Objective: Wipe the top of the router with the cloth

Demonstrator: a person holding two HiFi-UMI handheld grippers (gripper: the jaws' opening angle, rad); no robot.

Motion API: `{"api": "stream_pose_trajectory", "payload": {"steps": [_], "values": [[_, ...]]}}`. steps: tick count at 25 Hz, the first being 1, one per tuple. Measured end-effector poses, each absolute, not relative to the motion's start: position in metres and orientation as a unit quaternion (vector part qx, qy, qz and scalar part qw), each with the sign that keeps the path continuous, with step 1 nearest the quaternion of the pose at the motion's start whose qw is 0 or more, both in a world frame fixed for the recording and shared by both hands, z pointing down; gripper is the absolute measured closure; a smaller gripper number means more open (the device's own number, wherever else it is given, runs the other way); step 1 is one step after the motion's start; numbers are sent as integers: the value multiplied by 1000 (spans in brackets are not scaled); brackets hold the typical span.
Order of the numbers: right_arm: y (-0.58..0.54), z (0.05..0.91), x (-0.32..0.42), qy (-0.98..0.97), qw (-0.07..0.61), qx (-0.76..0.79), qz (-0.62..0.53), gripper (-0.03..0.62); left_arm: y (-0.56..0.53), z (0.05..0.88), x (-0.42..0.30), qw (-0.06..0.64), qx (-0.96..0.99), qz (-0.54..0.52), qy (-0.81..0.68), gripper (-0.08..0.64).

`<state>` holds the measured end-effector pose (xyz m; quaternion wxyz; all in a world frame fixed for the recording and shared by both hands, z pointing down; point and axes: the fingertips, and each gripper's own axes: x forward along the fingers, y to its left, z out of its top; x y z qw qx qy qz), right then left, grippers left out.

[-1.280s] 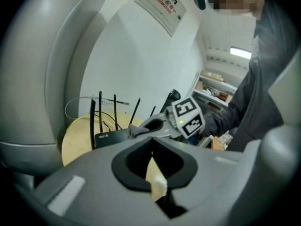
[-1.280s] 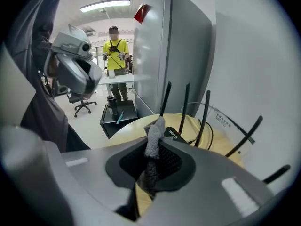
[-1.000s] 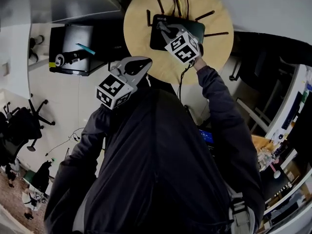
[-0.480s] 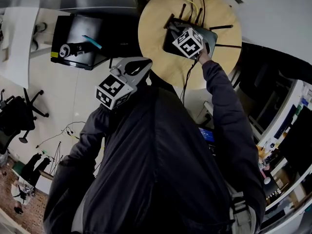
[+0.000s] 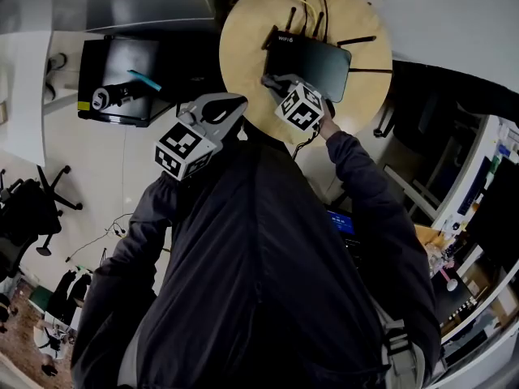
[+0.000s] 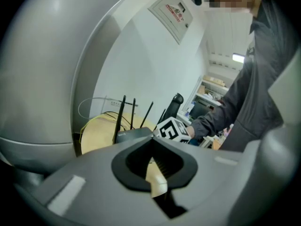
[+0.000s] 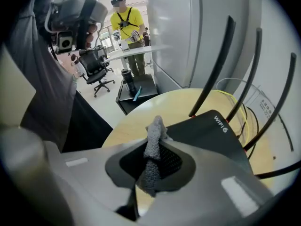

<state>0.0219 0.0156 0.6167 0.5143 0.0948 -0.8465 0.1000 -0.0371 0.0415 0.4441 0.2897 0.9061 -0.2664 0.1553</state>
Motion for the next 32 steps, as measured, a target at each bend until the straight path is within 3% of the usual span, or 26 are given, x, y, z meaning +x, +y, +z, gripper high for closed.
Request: {"api": "stream_pose_trajectory", "payload": {"steps": [6, 19, 32], "values": [[13, 613, 21, -853, 503, 93, 107, 560, 40, 448, -34, 287, 909, 160, -257, 569], [-127, 620, 96, -814, 514, 241, 124, 560, 43, 445, -42, 293, 899, 160, -283, 568], [-7, 617, 77, -829, 534, 129, 106, 560, 40, 444, -34, 293, 902, 157, -276, 569]]}}
